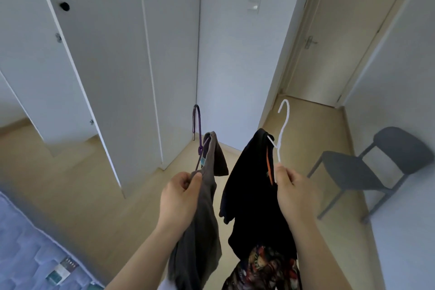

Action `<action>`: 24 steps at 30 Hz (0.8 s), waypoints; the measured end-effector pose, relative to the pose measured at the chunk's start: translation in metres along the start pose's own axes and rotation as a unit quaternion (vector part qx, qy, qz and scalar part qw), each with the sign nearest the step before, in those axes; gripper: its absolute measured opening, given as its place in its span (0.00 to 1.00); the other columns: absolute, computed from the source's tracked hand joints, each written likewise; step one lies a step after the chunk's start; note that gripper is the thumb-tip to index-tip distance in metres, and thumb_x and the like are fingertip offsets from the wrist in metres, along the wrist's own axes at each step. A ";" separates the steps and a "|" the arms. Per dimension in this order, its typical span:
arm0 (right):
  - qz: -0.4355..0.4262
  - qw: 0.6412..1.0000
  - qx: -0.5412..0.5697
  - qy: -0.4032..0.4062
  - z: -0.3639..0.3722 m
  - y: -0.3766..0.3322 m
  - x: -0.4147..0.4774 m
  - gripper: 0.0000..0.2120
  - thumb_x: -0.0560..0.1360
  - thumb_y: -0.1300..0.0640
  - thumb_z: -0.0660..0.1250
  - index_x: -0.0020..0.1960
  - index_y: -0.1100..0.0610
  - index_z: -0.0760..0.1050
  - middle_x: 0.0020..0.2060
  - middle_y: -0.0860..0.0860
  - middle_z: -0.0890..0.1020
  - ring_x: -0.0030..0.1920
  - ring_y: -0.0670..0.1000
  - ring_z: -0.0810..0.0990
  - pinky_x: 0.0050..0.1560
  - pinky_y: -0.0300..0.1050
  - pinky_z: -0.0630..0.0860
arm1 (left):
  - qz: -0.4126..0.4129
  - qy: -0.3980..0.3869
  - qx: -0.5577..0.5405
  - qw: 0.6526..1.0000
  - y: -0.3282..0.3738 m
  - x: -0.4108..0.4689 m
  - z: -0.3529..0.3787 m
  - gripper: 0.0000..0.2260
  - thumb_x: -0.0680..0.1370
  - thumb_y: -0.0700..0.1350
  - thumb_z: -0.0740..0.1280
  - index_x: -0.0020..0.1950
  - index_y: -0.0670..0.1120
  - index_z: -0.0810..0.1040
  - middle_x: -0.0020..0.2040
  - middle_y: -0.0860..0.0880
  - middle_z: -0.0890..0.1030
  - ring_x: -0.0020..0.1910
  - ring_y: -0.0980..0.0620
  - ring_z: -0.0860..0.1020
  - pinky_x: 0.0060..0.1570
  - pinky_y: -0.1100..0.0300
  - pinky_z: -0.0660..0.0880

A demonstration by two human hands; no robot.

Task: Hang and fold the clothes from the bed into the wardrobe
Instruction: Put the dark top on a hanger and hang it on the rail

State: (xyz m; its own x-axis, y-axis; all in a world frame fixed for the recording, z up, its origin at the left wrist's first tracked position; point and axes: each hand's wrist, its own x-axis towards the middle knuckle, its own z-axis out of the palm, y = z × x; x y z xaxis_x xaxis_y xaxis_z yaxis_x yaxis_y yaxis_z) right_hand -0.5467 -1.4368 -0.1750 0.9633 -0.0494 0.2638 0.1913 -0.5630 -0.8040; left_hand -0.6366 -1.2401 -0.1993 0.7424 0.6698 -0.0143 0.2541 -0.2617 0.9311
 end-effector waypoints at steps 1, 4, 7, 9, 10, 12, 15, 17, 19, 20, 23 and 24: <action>0.002 1.000 0.015 -0.012 0.008 0.000 0.012 0.23 0.81 0.49 0.58 0.30 0.55 0.59 0.24 0.49 0.63 0.24 0.46 0.62 0.30 0.40 0.62 | -0.004 0.002 0.004 1.000 0.001 0.011 0.003 0.16 0.79 0.51 0.63 0.41 0.40 0.77 0.31 0.45 0.74 0.29 0.54 0.70 0.29 0.61 0.65; 0.010 0.997 0.048 -0.053 0.035 -0.002 0.051 0.23 0.81 0.49 0.58 0.30 0.54 0.58 0.24 0.50 0.64 0.26 0.50 0.63 0.31 0.46 0.61 | -0.011 0.022 0.013 1.000 0.003 0.046 0.013 0.16 0.79 0.51 0.63 0.38 0.42 0.76 0.28 0.49 0.72 0.27 0.56 0.68 0.29 0.62 0.64; -0.012 0.993 0.074 -0.089 0.065 -0.004 0.090 0.23 0.81 0.50 0.58 0.29 0.53 0.57 0.22 0.46 0.62 0.25 0.48 0.61 0.29 0.44 0.59 | -0.020 0.053 0.018 0.998 0.005 0.075 0.023 0.15 0.79 0.51 0.64 0.37 0.42 0.77 0.28 0.49 0.73 0.27 0.56 0.69 0.29 0.62 0.65; -0.034 0.989 0.084 -0.116 0.083 -0.010 0.116 0.23 0.81 0.51 0.58 0.29 0.53 0.57 0.21 0.45 0.61 0.24 0.47 0.60 0.28 0.44 0.59 | -0.024 0.078 0.024 0.996 0.007 0.091 0.025 0.13 0.78 0.50 0.65 0.36 0.45 0.78 0.28 0.50 0.75 0.26 0.59 0.70 0.28 0.64 0.66; -0.041 0.987 0.086 -0.130 0.093 -0.013 0.128 0.23 0.81 0.51 0.58 0.30 0.54 0.57 0.21 0.45 0.61 0.23 0.46 0.59 0.28 0.43 0.59 | -0.027 0.092 0.028 0.995 0.008 0.099 0.025 0.12 0.78 0.50 0.66 0.37 0.47 0.78 0.28 0.50 0.76 0.26 0.60 0.72 0.26 0.67 0.66; -0.055 0.982 0.092 -0.158 0.113 -0.020 0.147 0.23 0.81 0.50 0.58 0.30 0.54 0.57 0.20 0.45 0.60 0.22 0.46 0.58 0.27 0.43 0.58 | -0.034 0.120 0.027 0.992 0.011 0.112 0.023 0.06 0.78 0.49 0.66 0.41 0.52 0.78 0.32 0.48 0.80 0.26 0.61 0.73 0.25 0.68 0.65; -0.080 0.970 0.101 -0.205 0.145 -0.035 0.167 0.23 0.81 0.50 0.58 0.30 0.54 0.56 0.19 0.45 0.59 0.21 0.46 0.59 0.28 0.42 0.57 | -0.047 0.158 0.027 0.986 0.009 0.127 0.015 0.05 0.79 0.48 0.65 0.44 0.58 0.77 0.37 0.52 0.82 0.28 0.60 0.74 0.27 0.67 0.67; -0.088 0.960 0.108 -0.244 0.165 -0.043 0.172 0.23 0.81 0.50 0.58 0.30 0.54 0.57 0.19 0.45 0.59 0.21 0.46 0.59 0.26 0.39 0.58 | -0.069 0.180 0.031 0.981 0.004 0.133 0.006 0.06 0.79 0.47 0.65 0.44 0.56 0.77 0.37 0.50 0.82 0.29 0.59 0.75 0.29 0.64 0.69; -0.096 0.945 0.118 -0.289 0.186 -0.051 0.173 0.22 0.80 0.51 0.59 0.30 0.55 0.57 0.19 0.45 0.59 0.21 0.46 0.59 0.24 0.36 0.57 | -0.095 0.198 0.028 0.975 -0.004 0.137 -0.006 0.06 0.79 0.46 0.65 0.44 0.54 0.77 0.36 0.48 0.82 0.32 0.54 0.77 0.33 0.59 0.71; -0.098 0.938 0.120 -0.309 0.197 -0.056 0.174 0.21 0.79 0.51 0.59 0.30 0.55 0.57 0.20 0.45 0.59 0.21 0.46 0.58 0.23 0.36 0.57 | -0.106 0.208 0.025 0.972 -0.008 0.141 -0.013 0.06 0.79 0.45 0.65 0.44 0.53 0.77 0.36 0.48 0.82 0.34 0.52 0.78 0.36 0.56 0.73; -0.095 0.920 0.108 -0.365 0.236 -0.076 0.175 0.21 0.77 0.52 0.62 0.31 0.58 0.58 0.23 0.47 0.61 0.24 0.47 0.58 0.24 0.37 0.57 | -0.133 0.234 0.022 0.963 -0.021 0.153 -0.036 0.04 0.79 0.42 0.64 0.45 0.49 0.77 0.38 0.45 0.82 0.40 0.45 0.79 0.43 0.50 0.76; -0.096 0.915 0.100 -0.380 0.250 -0.084 0.173 0.20 0.77 0.51 0.62 0.31 0.59 0.60 0.24 0.49 0.62 0.25 0.48 0.60 0.25 0.38 0.58 | -0.141 0.239 0.025 0.960 -0.027 0.159 -0.044 0.04 0.79 0.42 0.64 0.45 0.48 0.77 0.39 0.44 0.81 0.41 0.45 0.79 0.43 0.51 0.76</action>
State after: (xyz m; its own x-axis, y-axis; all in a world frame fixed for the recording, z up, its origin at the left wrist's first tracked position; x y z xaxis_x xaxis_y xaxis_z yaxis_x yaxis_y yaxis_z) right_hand -0.3489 -1.1924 -0.1950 0.7467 0.6647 0.0249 0.3285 -0.3360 -0.8827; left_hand -0.5529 -1.0958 -0.2103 0.2730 0.9584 -0.0833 0.4414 -0.0478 0.8961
